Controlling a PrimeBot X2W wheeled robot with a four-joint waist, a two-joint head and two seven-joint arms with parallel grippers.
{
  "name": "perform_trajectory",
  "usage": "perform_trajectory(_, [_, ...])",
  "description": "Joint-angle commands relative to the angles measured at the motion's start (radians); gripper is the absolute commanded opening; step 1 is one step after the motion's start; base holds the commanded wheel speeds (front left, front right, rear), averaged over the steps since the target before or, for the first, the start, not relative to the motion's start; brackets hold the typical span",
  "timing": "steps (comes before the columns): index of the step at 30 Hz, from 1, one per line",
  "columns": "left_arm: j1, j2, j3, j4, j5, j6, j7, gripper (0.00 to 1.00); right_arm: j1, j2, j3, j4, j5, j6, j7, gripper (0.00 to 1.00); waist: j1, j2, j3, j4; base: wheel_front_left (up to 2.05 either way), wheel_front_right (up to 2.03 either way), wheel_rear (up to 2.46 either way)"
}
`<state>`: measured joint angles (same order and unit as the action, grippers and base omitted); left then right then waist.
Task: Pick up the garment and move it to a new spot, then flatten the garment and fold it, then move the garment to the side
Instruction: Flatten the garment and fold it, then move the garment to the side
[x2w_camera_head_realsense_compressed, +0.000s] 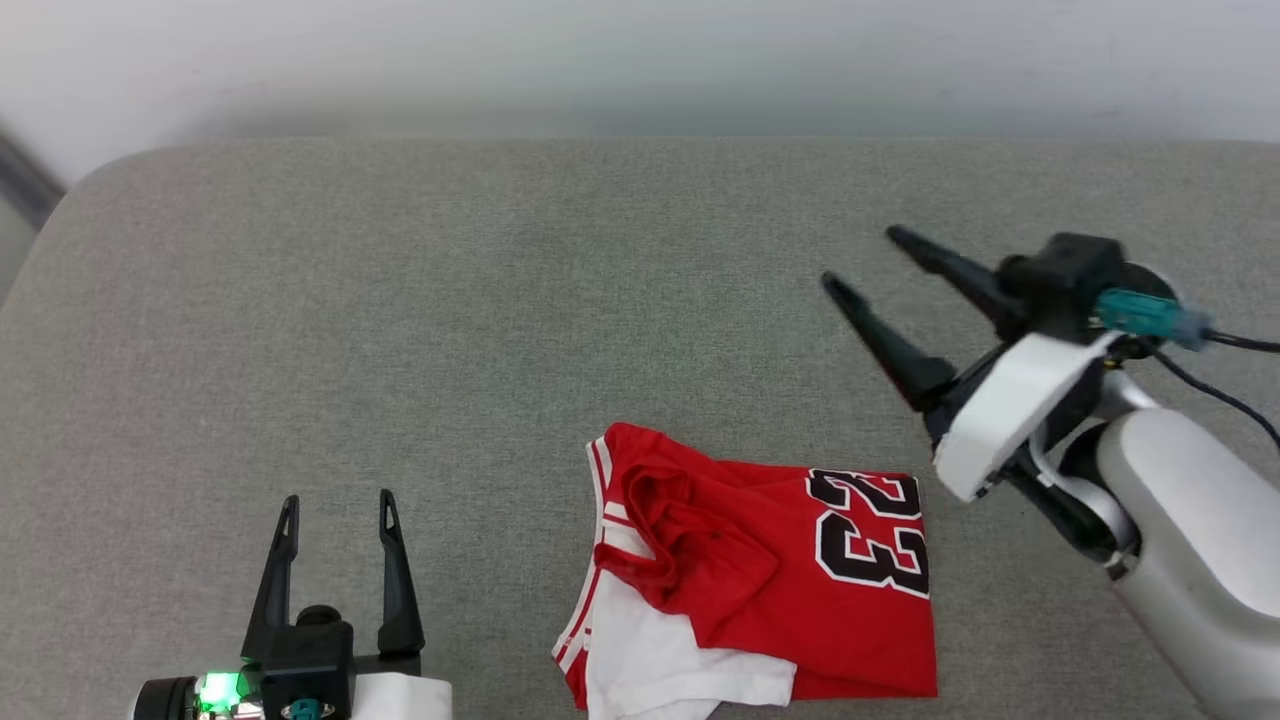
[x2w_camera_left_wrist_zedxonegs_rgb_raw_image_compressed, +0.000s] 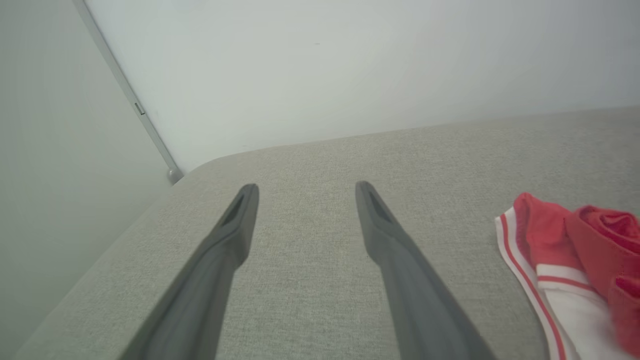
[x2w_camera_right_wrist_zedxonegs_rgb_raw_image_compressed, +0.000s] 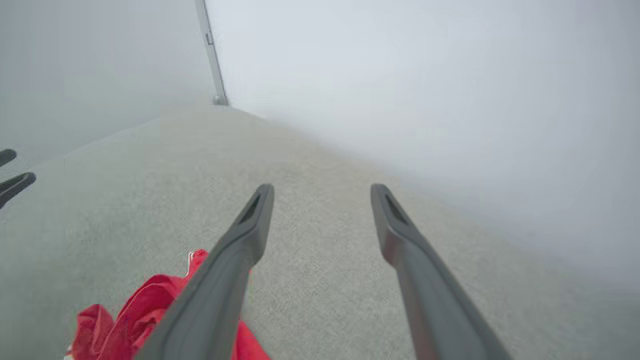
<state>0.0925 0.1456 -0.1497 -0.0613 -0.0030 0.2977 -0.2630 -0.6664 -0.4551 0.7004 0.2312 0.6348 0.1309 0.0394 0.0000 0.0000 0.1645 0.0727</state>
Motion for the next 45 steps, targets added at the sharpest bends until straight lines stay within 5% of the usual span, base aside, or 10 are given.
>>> perform_trajectory(1, [0.003,0.003,0.002,-0.001,0.002,-0.002,-0.002,1.00,0.040,0.010,-0.048,0.003,-0.033,0.000,-0.051,1.00,0.0000,0.0000,-0.008,-0.012,0.00,0.00,0.00])
perform_trajectory(7, [0.005,0.005,0.001,0.003,0.002,-0.006,-0.002,1.00,0.196,0.086,-0.362,0.031,-0.246,0.000,-0.274,1.00,0.0000,0.0000,-0.023,-0.029,0.00,0.00,0.00])
perform_trajectory(18, [0.023,0.012,0.009,-0.004,-0.003,-0.015,-0.002,1.00,0.532,0.281,-0.703,-0.201,-0.454,0.000,-0.304,1.00,0.0000,0.0000,-0.050,-0.039,0.00,0.00,0.00])
perform_trajectory(29, [0.055,0.008,-0.001,0.018,-0.008,-0.035,-0.002,1.00,0.773,0.385,-0.776,-0.281,-0.473,0.000,-0.304,1.00,0.0000,0.0000,-0.116,-0.023,0.00,0.00,0.00])
perform_trajectory(45, [0.109,0.008,0.012,0.023,-0.009,-0.066,-0.002,1.00,0.898,0.407,-0.782,-0.291,-0.431,0.000,-0.304,1.00,0.0000,0.0000,-0.161,-0.011,0.00,0.00,0.00])
